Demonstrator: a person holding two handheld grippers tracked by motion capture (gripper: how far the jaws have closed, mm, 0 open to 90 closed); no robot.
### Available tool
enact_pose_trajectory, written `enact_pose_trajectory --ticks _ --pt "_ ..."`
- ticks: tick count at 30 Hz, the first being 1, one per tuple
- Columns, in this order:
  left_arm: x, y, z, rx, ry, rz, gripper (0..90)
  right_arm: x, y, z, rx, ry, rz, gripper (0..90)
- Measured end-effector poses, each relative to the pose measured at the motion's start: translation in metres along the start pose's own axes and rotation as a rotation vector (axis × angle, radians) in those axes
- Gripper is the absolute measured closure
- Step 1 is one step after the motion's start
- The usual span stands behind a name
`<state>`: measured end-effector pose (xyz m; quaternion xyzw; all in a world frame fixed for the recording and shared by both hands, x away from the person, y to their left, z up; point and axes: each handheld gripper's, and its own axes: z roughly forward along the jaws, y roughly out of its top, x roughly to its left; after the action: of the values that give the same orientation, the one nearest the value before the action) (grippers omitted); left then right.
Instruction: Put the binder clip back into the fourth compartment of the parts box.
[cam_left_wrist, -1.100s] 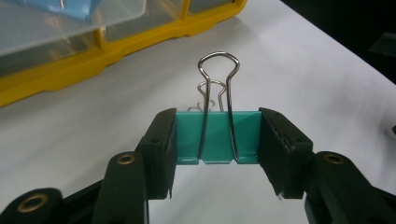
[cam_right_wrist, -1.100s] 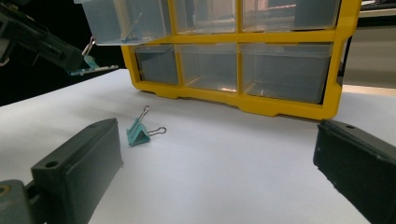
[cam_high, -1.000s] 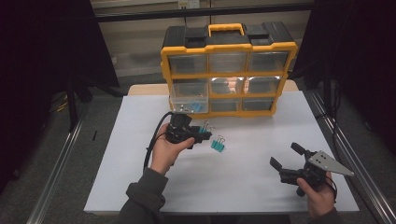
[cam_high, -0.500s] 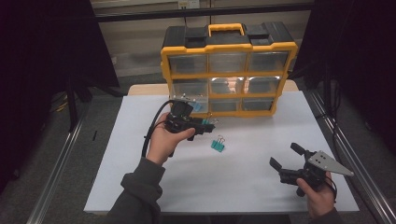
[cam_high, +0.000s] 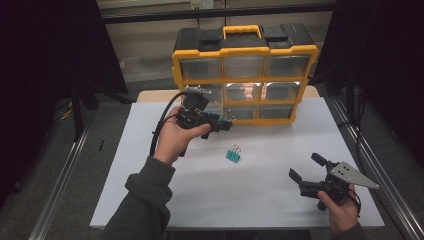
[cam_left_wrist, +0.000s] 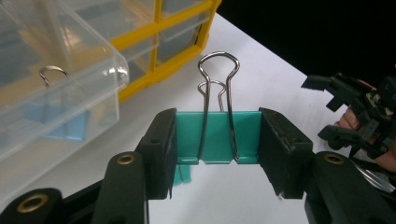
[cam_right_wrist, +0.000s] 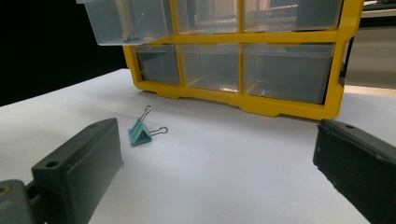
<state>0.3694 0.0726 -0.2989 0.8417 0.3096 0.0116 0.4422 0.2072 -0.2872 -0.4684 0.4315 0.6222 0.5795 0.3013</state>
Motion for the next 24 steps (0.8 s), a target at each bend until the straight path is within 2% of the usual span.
enact_pose_trajectory --ticks 2,4,6,10,11,14,15,16,17,24 --pt "0.001 0.005 -0.004 0.0 -0.001 0.003 50.1 0.0 0.0 0.0 0.001 0.001 -0.001 0.7" --pt "0.001 0.01 -0.008 -0.006 0.022 0.01 50.1 0.0 0.0 0.0 0.0 0.001 0.001 0.7" --pt "0.002 0.014 -0.011 -0.011 0.026 0.009 50.1 0.0 0.0 0.0 0.0 0.002 0.0 0.7" --pt "0.007 0.021 -0.018 -0.021 0.038 -0.001 50.1 -0.001 0.0 0.0 0.007 0.006 -0.013 0.7" --pt "0.008 0.023 -0.019 -0.023 0.038 -0.001 50.1 0.0 0.0 0.001 -0.002 0.002 0.0 0.7" --pt "0.013 0.026 -0.022 -0.032 0.045 -0.002 50.1 0.0 0.0 0.001 -0.001 -0.001 -0.001 0.7" --pt "0.014 0.028 -0.023 -0.041 0.057 -0.013 50.1 0.0 0.0 0.0 0.003 0.004 -0.011 0.7" --pt "0.016 0.029 -0.024 -0.03 0.068 -0.001 50.1 -0.001 0.0 0.0 0.002 0.002 -0.011 0.7" --pt "0.018 0.031 -0.024 -0.039 0.08 -0.005 50.1 -0.001 0.0 0.0 0.003 0.003 -0.01 0.7" --pt "0.028 0.035 -0.025 -0.046 0.114 -0.019 50.1 0.0 0.0 0.0 0.0 0.002 -0.001 0.7"
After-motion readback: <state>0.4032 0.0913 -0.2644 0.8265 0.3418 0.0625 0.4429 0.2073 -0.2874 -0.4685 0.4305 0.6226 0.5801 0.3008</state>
